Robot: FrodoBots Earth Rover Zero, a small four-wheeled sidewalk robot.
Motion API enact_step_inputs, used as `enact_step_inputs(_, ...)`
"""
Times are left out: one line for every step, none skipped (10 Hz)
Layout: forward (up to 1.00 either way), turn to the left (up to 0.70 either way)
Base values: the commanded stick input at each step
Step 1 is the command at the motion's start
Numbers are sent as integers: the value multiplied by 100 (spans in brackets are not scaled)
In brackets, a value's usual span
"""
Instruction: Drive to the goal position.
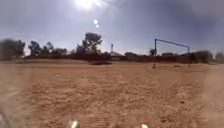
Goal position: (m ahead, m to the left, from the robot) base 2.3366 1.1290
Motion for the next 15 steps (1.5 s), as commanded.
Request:
enact_step_inputs(45,0)
enact_step_inputs(45,0)
enact_step_inputs(45,0)
enact_step_inputs(45,0)
enact_step_inputs(45,0)
enact_step_inputs(45,0)
enact_step_inputs(45,-9)
enact_step_inputs(45,-20)
enact_step_inputs(45,-27)
enact_step_inputs(45,-27)
enact_step_inputs(45,-27)
enact_step_inputs(45,-27)
enact_step_inputs(45,-27)
enact_step_inputs(45,-27)
enact_step_inputs(45,-27)
